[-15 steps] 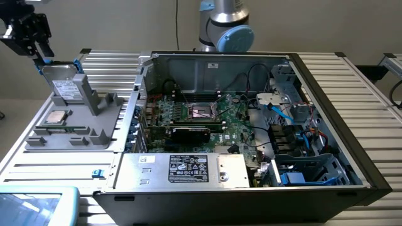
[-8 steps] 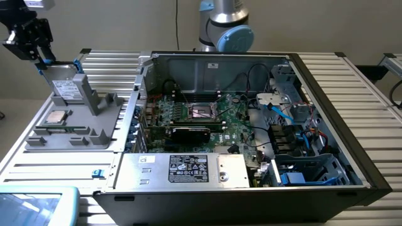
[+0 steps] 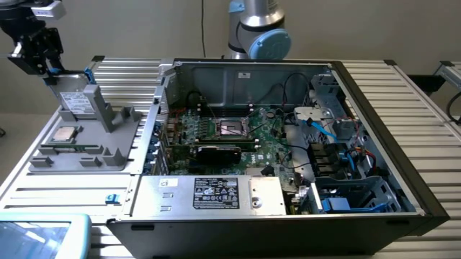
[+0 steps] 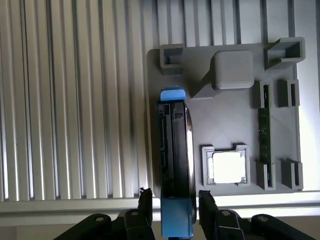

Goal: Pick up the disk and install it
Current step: 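Pick up the disk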

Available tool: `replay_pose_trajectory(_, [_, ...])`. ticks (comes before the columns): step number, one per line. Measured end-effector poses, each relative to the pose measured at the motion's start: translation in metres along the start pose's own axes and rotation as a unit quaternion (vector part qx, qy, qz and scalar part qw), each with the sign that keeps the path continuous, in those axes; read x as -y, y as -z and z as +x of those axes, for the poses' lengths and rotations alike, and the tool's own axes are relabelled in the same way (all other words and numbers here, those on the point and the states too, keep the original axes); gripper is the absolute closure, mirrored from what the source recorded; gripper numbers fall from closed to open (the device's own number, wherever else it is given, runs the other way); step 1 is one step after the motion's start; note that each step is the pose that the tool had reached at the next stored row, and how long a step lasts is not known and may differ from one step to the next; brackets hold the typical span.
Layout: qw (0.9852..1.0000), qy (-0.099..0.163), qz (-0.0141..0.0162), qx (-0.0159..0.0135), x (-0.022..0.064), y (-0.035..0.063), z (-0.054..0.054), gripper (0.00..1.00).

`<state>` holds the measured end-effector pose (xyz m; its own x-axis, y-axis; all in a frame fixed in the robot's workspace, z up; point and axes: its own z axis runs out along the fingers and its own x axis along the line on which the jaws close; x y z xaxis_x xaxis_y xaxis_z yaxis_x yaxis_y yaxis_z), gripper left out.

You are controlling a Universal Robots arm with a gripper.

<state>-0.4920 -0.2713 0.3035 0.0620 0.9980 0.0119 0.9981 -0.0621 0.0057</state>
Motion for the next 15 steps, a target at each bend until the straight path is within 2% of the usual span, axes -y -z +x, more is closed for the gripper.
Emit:
replay_pose_trajectory(4, [1.0, 0.0, 0.0002, 0.0, 0.0, -0.0036, 0.0, 0.5])
replay_pose_trajectory(15, [1.0, 0.0, 0.0002, 0.0002, 0.0, -0.0041, 0.0, 0.5])
